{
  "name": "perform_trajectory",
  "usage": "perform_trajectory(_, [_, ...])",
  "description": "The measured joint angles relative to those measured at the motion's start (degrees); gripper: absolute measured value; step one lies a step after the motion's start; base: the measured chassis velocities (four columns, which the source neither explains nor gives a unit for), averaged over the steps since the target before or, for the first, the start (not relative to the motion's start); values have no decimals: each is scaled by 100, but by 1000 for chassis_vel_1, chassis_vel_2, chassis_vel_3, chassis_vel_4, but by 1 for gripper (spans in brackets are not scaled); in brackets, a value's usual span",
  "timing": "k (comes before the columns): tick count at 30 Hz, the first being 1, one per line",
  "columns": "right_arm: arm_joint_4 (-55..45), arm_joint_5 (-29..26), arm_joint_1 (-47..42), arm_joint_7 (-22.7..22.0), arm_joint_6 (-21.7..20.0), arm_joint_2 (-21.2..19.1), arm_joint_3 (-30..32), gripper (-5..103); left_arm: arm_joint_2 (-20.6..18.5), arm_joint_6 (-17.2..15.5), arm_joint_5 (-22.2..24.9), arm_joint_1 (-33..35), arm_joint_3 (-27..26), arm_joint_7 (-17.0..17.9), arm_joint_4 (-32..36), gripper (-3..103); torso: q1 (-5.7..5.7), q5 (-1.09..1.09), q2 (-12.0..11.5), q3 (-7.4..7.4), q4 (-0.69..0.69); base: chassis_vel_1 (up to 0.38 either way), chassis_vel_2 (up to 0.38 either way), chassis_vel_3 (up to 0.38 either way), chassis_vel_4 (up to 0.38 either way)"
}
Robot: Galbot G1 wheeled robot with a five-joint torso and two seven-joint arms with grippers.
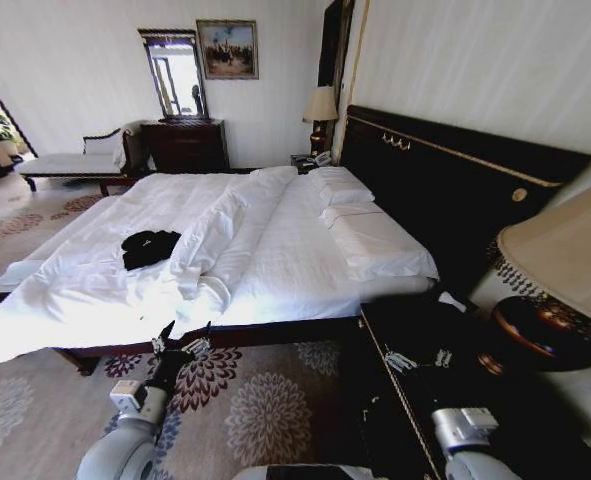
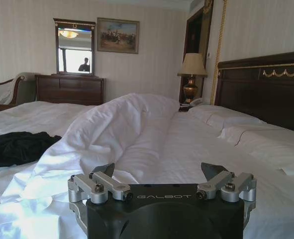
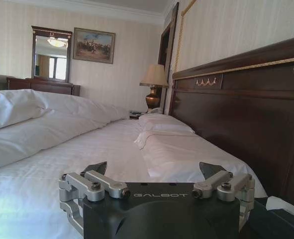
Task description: Fold the clothes on the bed.
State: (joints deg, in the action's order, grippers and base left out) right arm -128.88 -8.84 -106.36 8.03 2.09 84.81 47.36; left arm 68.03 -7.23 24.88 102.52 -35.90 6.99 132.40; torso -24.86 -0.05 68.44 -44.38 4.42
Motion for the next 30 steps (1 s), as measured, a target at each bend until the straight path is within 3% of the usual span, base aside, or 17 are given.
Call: perform_trajectory(30, [7, 25, 10, -22, -22, 29, 7, 100, 2, 64, -61, 32, -41, -60, -37, 99, 0, 1, 0, 0, -1, -114, 115, 115, -111])
